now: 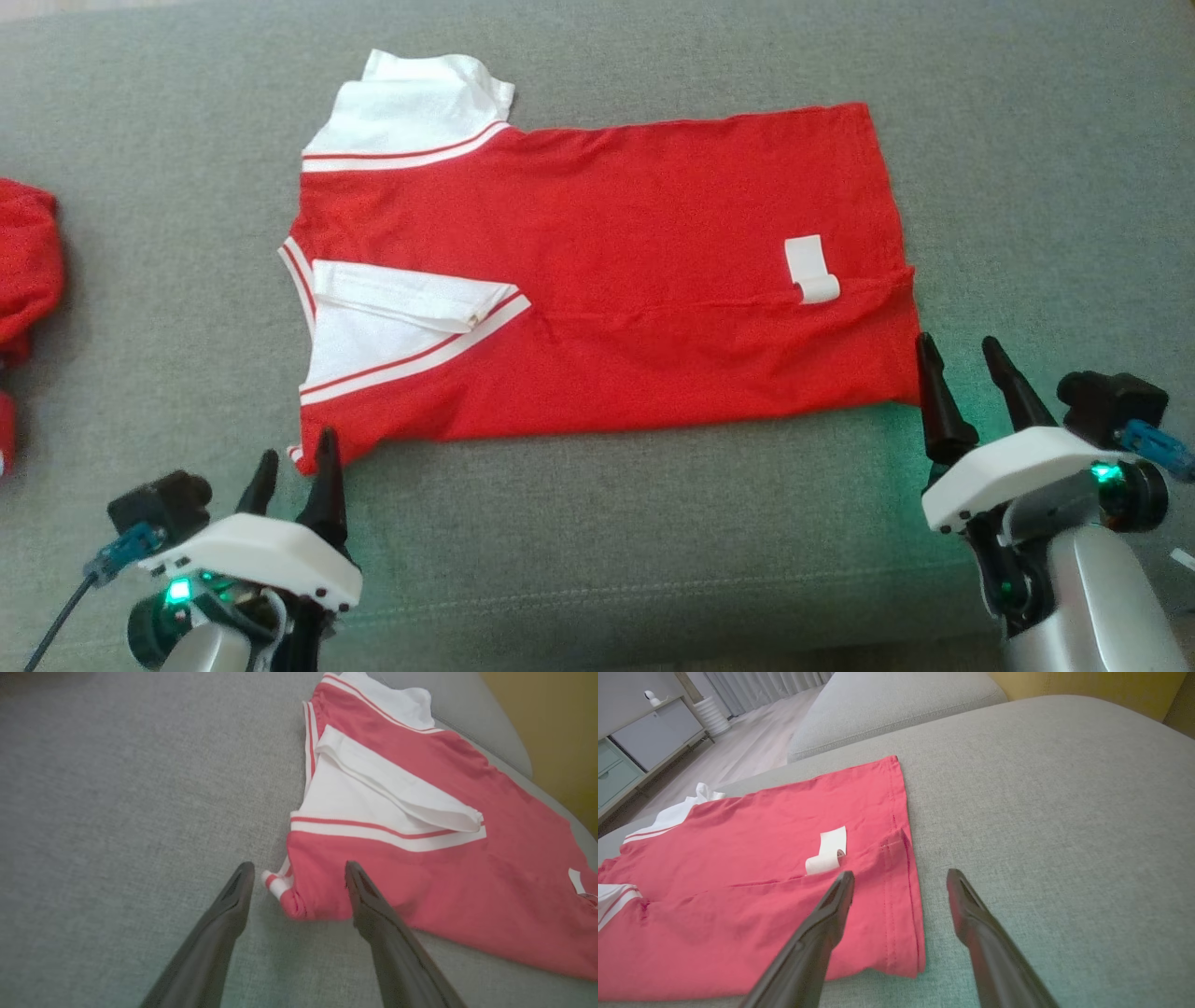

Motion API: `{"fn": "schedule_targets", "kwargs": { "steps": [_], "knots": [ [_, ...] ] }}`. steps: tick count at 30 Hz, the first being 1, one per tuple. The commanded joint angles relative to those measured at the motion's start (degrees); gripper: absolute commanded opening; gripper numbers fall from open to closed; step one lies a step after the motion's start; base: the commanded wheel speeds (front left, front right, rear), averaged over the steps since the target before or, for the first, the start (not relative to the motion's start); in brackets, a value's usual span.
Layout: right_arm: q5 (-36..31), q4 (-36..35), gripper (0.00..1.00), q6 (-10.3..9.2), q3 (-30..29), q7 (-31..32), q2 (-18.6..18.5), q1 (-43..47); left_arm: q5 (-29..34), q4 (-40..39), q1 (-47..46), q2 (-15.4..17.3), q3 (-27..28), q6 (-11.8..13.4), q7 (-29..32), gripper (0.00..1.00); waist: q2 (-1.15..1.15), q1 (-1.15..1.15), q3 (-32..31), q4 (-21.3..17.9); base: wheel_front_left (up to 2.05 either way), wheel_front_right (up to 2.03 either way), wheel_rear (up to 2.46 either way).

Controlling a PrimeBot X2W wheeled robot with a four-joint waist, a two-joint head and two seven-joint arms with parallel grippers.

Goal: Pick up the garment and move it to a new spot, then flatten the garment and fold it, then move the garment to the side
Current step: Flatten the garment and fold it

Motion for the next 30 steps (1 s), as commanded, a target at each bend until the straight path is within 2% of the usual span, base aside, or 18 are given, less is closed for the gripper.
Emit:
{"fn": "schedule_targets", "kwargs": {
  "steps": [1, 7, 8, 9, 10, 13, 14, 20, 21, 24, 26, 30],
  "knots": [
    [0.35, -2.36, 1.00, 0.39, 1.66, 0.40, -0.17, -0.54, -0.73, -0.94, -2.15, 0.51, 2.46, 0.50, 0.31, 1.00, 0.00, 0.00, 0.46, -0.37, 0.00, 0.00, 0.00],
    [0.66, -0.52, 1.00, 0.39, 2.76, 1.92, -0.17, -2.26, -2.23, 0.78, -2.92, 0.16, 1.92, 0.07, 2.53, 0.99, 0.00, 0.00, 1.34, -1.13, 0.00, 0.00, 0.00],
    [0.57, 0.32, 1.00, 0.39, 3.01, 2.19, -0.17, -2.73, -2.42, 1.03, -3.07, 0.04, 2.01, 0.03, 2.49, 0.87, 0.00, 0.00, 1.42, -1.16, 0.00, 0.00, 0.00],
    [0.55, 1.17, 1.00, 0.39, 3.29, 2.41, -0.17, -3.20, -2.67, 1.26, -3.23, -0.15, 2.16, -0.03, 2.35, 0.62, 0.00, 0.00, 1.51, -1.15, 0.00, 0.00, 0.00],
    [0.77, 2.13, 1.00, 0.39, 3.52, 2.62, -0.17, -3.66, -3.06, 1.50, -3.41, -0.44, 2.40, -0.14, 2.15, 0.41, 0.00, 0.00, 1.60, -1.12, 0.00, 0.00, 0.00],
    [1.10, 4.99, 1.00, 0.39, 4.18, 2.72, -0.17, -5.08, -3.94, 2.22, -4.28, -1.20, 3.06, -0.60, 1.30, 0.03, 0.00, 0.00, 1.85, -0.97, 0.00, 0.00, 0.00],
    [1.32, 5.89, 1.00, 0.39, 4.40, 2.57, -0.17, -5.55, -4.12, 2.47, -4.55, -1.39, 3.22, -0.78, 0.98, 0.00, 0.00, 0.00, 1.91, -0.90, 0.00, 0.00, 0.00],
    [1.47, 14.40, 1.00, 0.39, 6.23, 3.68, -0.17, -8.86, -4.15, 3.80, -5.75, -1.74, 2.93, -2.15, -0.24, 0.00, 0.00, 0.00, 1.97, -0.45, 0.00, 0.00, 0.00],
    [1.18, 15.61, 0.91, 0.39, 6.44, 3.68, -0.17, -9.38, -4.09, 3.83, -5.86, -1.78, 2.81, -2.37, -0.43, 0.00, 0.00, 0.00, 1.91, -0.33, 0.00, 0.00, 0.00],
    [1.48, 18.07, 0.45, 0.39, 7.18, 3.14, -0.17, -10.56, -3.76, 3.55, -6.20, -1.84, 2.40, -3.19, -1.20, 0.00, 0.00, 0.00, 1.42, 0.08, 0.00, 0.00, 0.00],
    [1.70, 18.62, 0.00, 0.39, 7.49, 2.15, -0.17, -11.13, -3.51, 3.17, -6.38, -1.82, 2.26, -3.59, -1.79, 0.00, 0.00, 0.00, 0.84, 0.22, 0.00, 0.00, 0.00],
    [1.95, 18.13, 0.00, 0.39, 6.84, 0.36, -0.17, -11.37, -2.80, 1.80, -6.44, -1.60, 1.83, -4.04, -2.65, 0.00, 0.00, 0.00, -1.06, 0.42, 0.00, 0.00, 0.00]
  ]
}}
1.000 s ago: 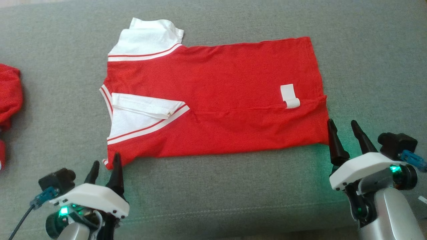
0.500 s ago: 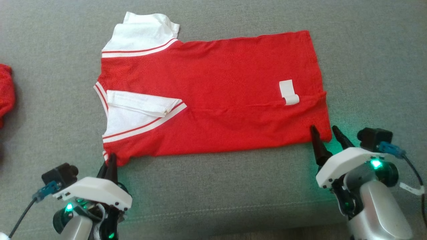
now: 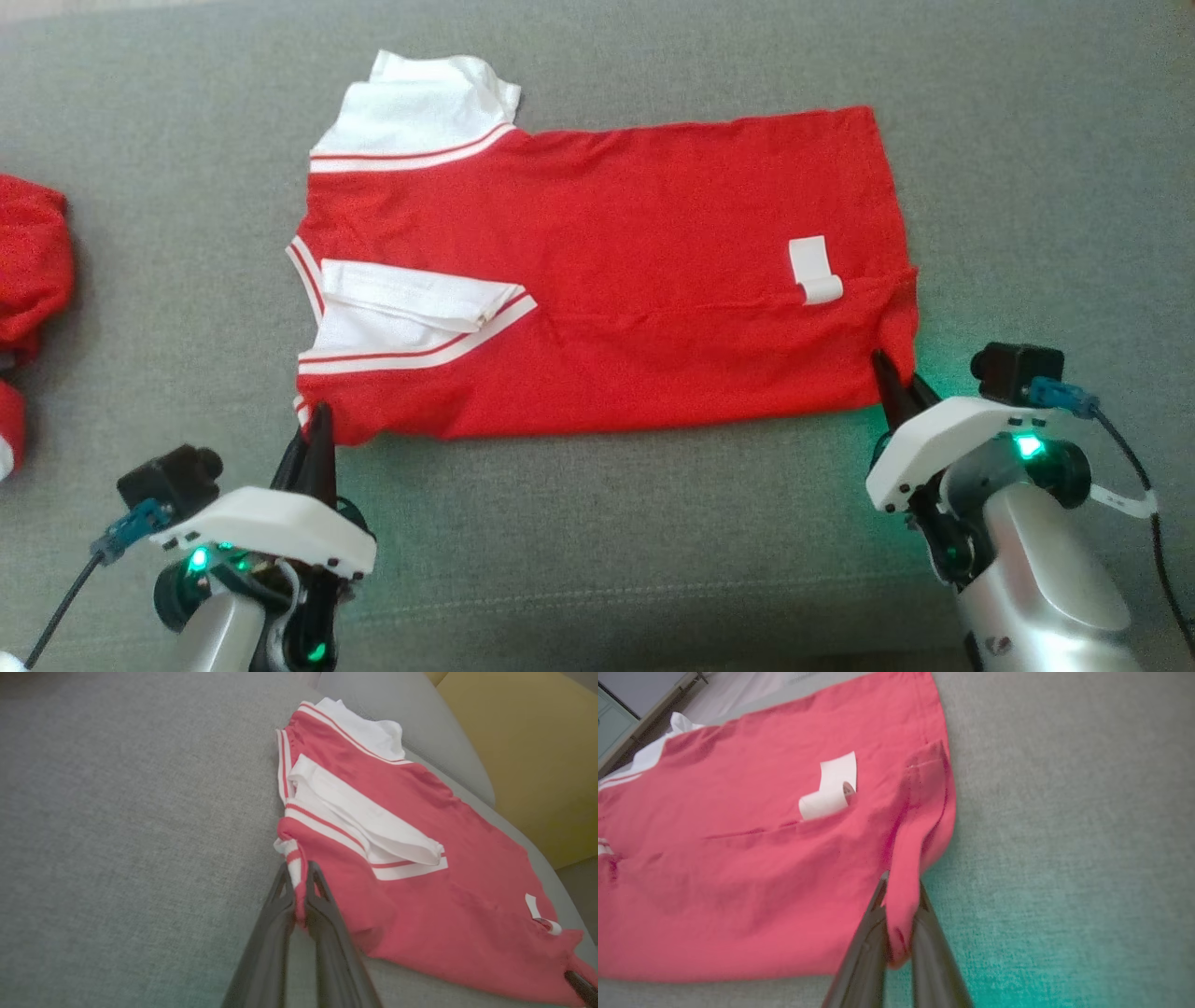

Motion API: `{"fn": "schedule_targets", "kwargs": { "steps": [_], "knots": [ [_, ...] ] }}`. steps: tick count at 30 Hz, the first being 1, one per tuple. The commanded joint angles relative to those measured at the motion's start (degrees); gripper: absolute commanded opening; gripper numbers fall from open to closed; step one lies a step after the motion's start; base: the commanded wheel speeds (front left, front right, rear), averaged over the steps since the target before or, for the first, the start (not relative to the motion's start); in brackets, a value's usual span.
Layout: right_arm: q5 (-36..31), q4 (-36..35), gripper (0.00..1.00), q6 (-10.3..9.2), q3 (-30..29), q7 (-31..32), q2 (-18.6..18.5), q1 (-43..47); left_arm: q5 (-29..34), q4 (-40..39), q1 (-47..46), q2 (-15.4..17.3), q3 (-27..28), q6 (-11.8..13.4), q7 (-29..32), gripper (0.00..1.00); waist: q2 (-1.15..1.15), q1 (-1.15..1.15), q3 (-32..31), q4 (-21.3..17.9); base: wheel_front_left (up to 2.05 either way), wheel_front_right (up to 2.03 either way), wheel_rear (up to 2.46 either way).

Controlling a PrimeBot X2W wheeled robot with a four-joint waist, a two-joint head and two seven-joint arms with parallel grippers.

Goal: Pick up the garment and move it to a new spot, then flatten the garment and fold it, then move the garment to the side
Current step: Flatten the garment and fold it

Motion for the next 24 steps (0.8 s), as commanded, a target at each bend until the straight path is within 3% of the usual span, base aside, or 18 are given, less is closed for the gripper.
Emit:
{"fn": "schedule_targets", "kwargs": {
  "steps": [1, 7, 16, 24],
  "knots": [
    [0.76, -2.36, 0.00, 0.39, 0.82, -1.17, 0.12, -0.46, 0.51, -2.66, -2.46, 0.97, 1.78, -0.39, -0.91, 0.00, 0.00, 0.00, -1.41, 0.17, 0.00, 0.00, 0.00],
    [2.43, -7.78, 0.00, 0.39, -1.11, -0.99, 0.12, 1.85, 1.10, -7.33, -0.65, 2.13, 1.82, -0.08, -1.16, 0.00, 0.00, 0.00, -4.43, 0.39, 0.00, 0.00, 0.00],
    [3.80, -21.03, 0.00, 0.39, -4.40, 8.48, 0.12, 13.34, -0.04, -19.86, 9.36, 4.45, 2.85, 3.37, 1.11, 0.00, 0.00, 0.00, -6.26, 0.38, 0.00, 0.00, 0.00],
    [4.50, -21.88, 0.00, 0.39, -4.74, 8.86, 0.12, 17.19, 0.02, -16.21, 13.33, 3.41, 0.75, 4.12, 1.34, 0.00, 0.00, 0.00, -5.44, 0.24, 0.00, 0.00, 0.00]
  ]
}}
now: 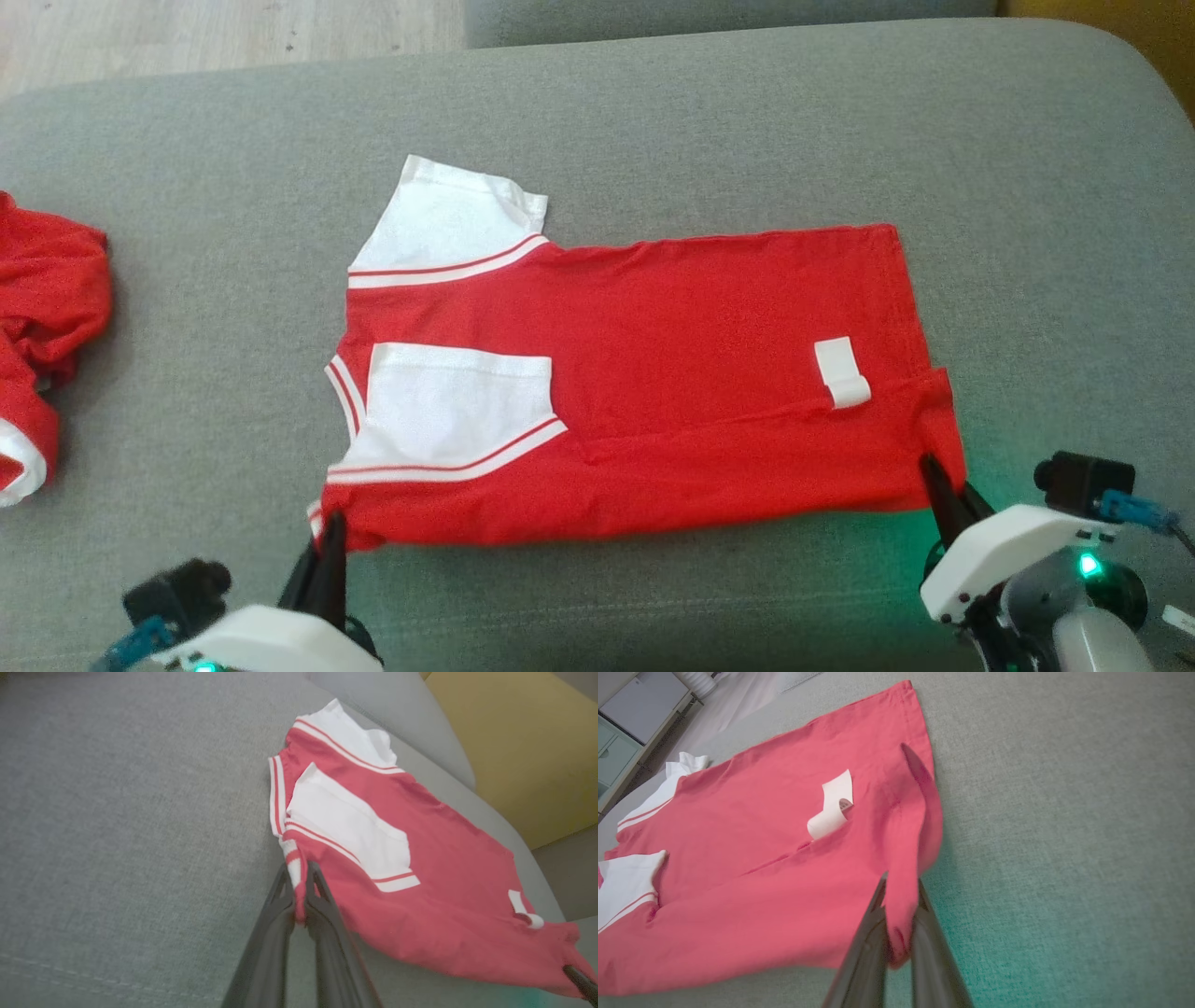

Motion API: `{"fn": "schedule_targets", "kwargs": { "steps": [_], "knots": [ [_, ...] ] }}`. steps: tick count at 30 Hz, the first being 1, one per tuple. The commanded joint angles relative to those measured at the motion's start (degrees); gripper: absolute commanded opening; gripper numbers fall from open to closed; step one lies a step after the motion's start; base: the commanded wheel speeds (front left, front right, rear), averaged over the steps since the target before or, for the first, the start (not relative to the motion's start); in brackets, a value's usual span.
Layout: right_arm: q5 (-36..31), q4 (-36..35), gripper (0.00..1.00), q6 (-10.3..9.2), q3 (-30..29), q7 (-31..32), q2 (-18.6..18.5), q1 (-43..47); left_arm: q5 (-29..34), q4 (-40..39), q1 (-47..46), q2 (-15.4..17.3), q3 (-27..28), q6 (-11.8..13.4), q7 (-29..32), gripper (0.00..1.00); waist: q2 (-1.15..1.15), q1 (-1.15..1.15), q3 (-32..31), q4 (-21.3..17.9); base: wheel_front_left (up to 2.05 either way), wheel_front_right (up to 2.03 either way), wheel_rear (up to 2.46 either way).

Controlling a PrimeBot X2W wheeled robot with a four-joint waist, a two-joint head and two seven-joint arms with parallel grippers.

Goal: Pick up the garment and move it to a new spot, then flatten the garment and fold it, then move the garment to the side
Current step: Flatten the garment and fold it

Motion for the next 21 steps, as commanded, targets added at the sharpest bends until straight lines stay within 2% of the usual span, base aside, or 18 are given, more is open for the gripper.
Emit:
{"fn": "schedule_targets", "kwargs": {
  "steps": [1, 2, 3, 4, 5, 6, 13, 17, 21],
  "knots": [
    [-0.10, -1.02, 0.16, 0.39, 1.01, -1.18, -0.30, -1.34, 0.36, 0.17, -1.95, 0.40, 1.34, 0.39, -0.22, 0.00, 0.00, 0.00, 0.00, -0.16, 0.00, 0.00, 0.00],
    [-0.56, -0.43, 0.41, 0.39, 0.88, -1.55, -0.30, -1.30, 0.46, 1.24, -1.93, 0.35, 1.01, 0.33, -0.11, 0.00, 0.00, 0.00, -0.02, -0.24, 0.00, 0.00, 0.00],
    [-0.91, 0.08, 0.84, 0.39, 0.86, -1.94, -0.30, -1.26, 0.64, 2.11, -1.97, 0.29, 0.84, 0.32, -0.25, 0.00, 0.00, 0.00, -0.05, -0.31, 0.00, 0.00, 0.00],
    [-1.05, 0.46, 1.00, 0.39, 0.93, -2.29, -0.30, -1.18, 0.88, 2.80, -1.98, 0.34, 0.62, 0.29, -0.31, 0.22, 0.00, 0.00, -0.08, -0.39, 0.00, 0.00, 0.00],
    [-1.01, 0.74, 1.00, 0.39, 0.94, -2.64, -0.30, -1.04, 1.06, 3.24, -1.98, 0.41, 0.43, 0.17, -0.37, 0.44, 0.00, 0.00, -0.11, -0.47, 0.00, 0.00, 0.00],
    [-0.83, 0.93, 1.00, 0.39, 0.88, -3.02, -0.30, -0.85, 1.17, 3.41, -2.00, 0.50, 0.49, 0.11, -0.61, 1.00, 0.00, 0.00, -0.14, -0.53, 0.00, 0.00, 0.00],
    [-0.68, -2.56, 1.00, 0.39, -0.74, -5.78, -0.30, -0.28, 4.20, -0.85, -6.83, 4.22, 2.44, -0.28, -2.08, 1.00, 0.00, 0.00, 0.44, -1.14, 0.00, 0.00, 0.00],
    [-1.66, -7.32, 1.00, 0.39, -0.76, -5.58, -0.30, -2.42, 6.63, -4.53, -16.55, 8.24, 2.83, -1.53, 1.28, 1.00, 0.00, 0.00, 1.84, -1.61, 0.00, 0.00, 0.00],
    [-3.03, -11.26, 1.00, 0.39, 1.17, -3.91, -0.30, -6.45, 8.45, -2.87, -30.41, 11.96, 1.99, -4.07, 7.44, 1.00, 0.00, 0.00, 4.85, -2.88, 0.00, 0.00, 0.00]
  ]
}}
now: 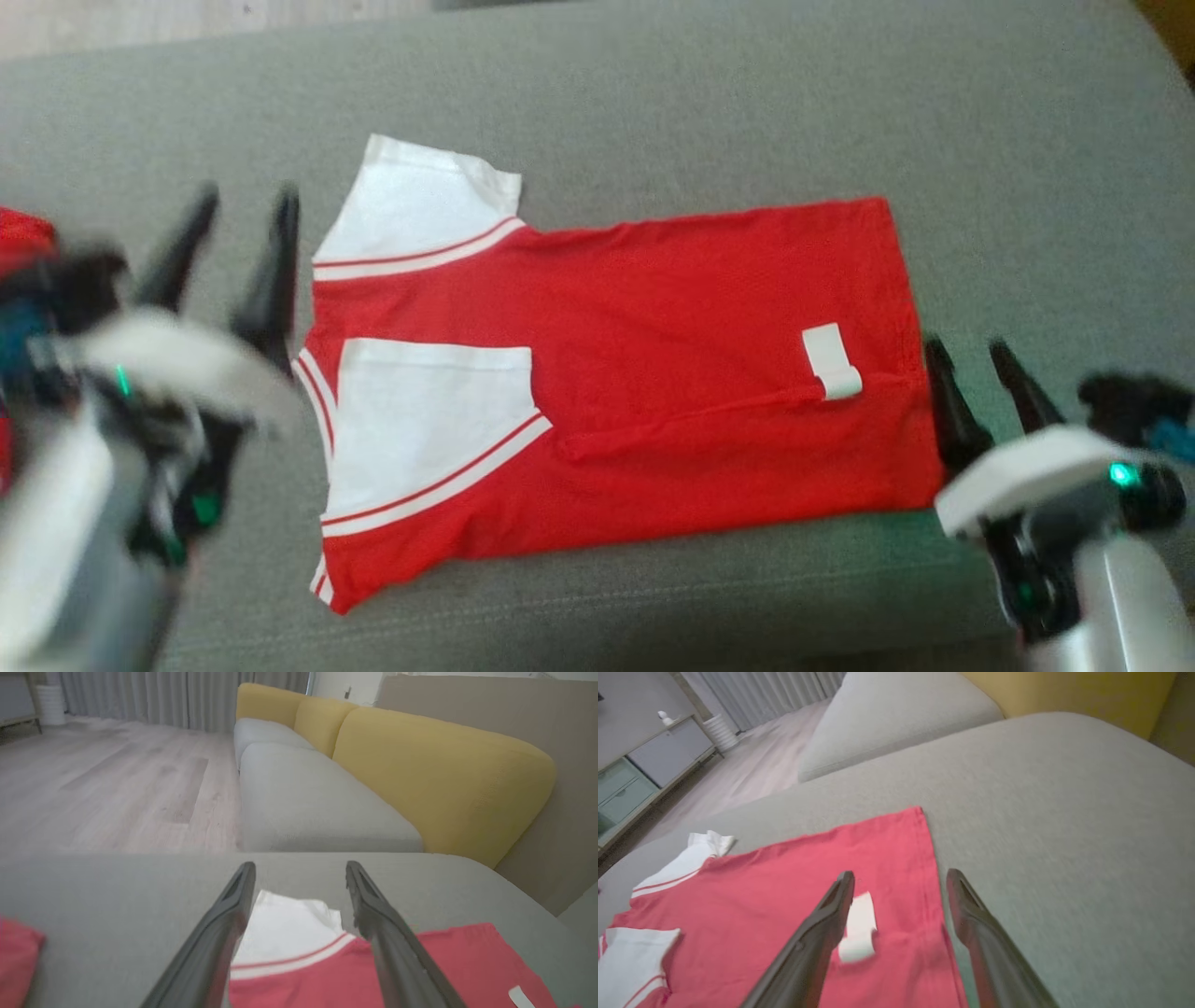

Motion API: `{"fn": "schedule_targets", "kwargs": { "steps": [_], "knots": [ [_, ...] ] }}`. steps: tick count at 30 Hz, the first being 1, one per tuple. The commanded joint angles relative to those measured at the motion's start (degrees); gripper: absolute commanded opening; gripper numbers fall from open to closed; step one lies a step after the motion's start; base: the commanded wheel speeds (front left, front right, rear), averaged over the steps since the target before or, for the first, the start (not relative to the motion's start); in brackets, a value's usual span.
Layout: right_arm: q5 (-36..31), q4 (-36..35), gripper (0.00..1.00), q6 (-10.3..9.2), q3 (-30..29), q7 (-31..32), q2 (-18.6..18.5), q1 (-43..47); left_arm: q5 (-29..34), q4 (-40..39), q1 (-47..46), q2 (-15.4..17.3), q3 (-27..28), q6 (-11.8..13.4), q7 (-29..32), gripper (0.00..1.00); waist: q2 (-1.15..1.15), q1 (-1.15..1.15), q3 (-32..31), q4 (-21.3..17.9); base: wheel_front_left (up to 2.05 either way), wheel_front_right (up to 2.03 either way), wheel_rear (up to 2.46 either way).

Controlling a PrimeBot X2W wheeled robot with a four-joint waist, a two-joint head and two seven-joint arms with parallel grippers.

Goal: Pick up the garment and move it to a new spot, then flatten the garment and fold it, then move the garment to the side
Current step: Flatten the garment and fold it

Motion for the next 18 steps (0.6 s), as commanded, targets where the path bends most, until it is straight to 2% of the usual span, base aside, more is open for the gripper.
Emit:
{"fn": "schedule_targets", "kwargs": {
  "steps": [1, 2, 6, 10, 18],
  "knots": [
    [-0.97, -3.41, 1.00, 0.39, 2.84, 0.83, -0.31, -4.77, 1.15, 0.48, -8.68, 3.24, 1.89, -1.43, 2.69, 1.00, 0.00, 0.00, 2.80, -1.52, 0.00, 0.00, 0.00],
    [-0.97, -3.41, 1.00, 0.39, 2.84, 0.83, -0.31, -4.77, 1.15, 0.48, -8.68, 3.24, 1.89, -1.43, 2.69, 1.00, 0.00, 0.00, 2.80, -1.52, 0.00, 0.00, 0.00],
    [-1.66, -5.14, 1.00, 0.39, 6.10, 1.95, -0.31, -9.29, 3.35, 8.42, -21.25, 5.31, -0.63, -4.78, 8.31, 1.00, 0.00, 0.00, 6.97, -3.92, 0.00, 0.00, 0.00],
    [-1.50, -5.48, 1.00, 0.39, 9.50, 2.09, -0.31, -12.84, 5.73, 17.58, -29.37, 6.48, -3.32, -7.67, 11.82, 1.00, 0.00, 0.00, 10.93, -6.79, 0.00, 0.00, 0.00],
    [-1.47, -5.56, 1.00, 0.39, 12.78, 1.28, -0.31, -16.59, 8.12, 30.97, -35.80, 8.24, -5.43, -9.37, 15.22, 1.00, 0.00, 0.00, 16.00, -11.33, 0.00, 0.00, 0.00]
  ]
}}
